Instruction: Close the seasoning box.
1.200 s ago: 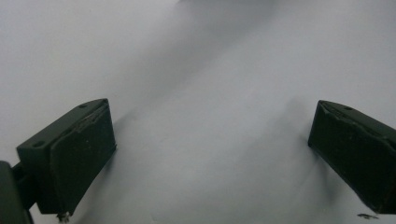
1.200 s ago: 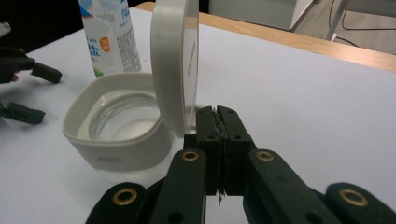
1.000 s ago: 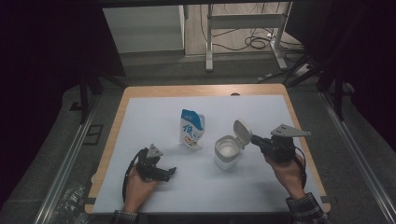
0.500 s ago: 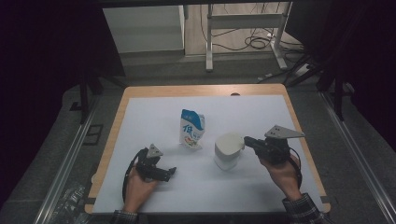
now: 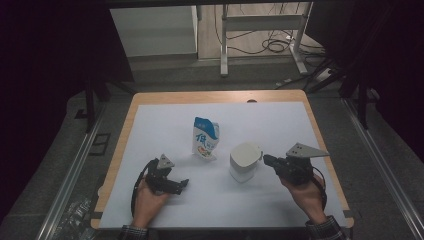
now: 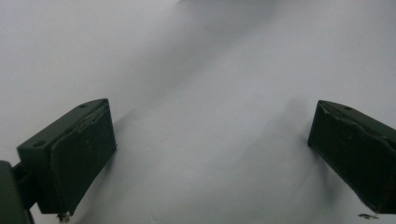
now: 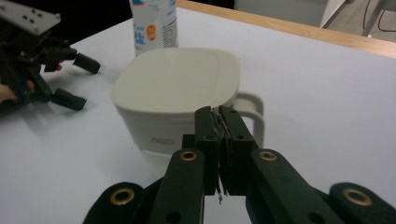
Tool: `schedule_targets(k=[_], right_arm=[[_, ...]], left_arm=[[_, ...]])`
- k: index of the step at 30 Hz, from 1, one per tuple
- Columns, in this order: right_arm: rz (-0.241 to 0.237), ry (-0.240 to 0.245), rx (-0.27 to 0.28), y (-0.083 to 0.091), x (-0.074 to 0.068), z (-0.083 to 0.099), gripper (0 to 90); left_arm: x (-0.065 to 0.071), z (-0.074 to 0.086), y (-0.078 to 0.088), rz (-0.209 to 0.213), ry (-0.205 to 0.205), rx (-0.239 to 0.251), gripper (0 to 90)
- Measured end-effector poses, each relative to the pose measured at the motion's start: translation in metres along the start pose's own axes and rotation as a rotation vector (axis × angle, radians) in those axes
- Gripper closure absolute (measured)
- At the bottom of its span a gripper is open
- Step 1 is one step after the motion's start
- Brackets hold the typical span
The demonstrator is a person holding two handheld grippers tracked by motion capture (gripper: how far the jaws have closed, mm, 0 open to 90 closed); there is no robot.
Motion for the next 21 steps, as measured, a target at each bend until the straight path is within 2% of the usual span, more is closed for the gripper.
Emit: schedule_targets(k=[6,21], right_arm=[[-0.006,0.034,-0.011,-0.003,-0.007,0.013,85.4],[-0.057,0.05,-0.077,-0.027,-0.017,0.047,85.1]], left_arm=[[0.0,0.0,0.0,0.0,0.0,0.0,1.0],[0.0,0.0,0.0,0.0,-0.002,-0.001,1.0]])
Point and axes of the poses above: each handheld gripper's, and its own axes: y roughly backward along the jaws, z roughly out of its underside, x roughly to its right, the point moved 5 cm from there along -y, roughly forward along the jaws, and after that the axes turned 13 degrees about -y, right-handed, at the moved point
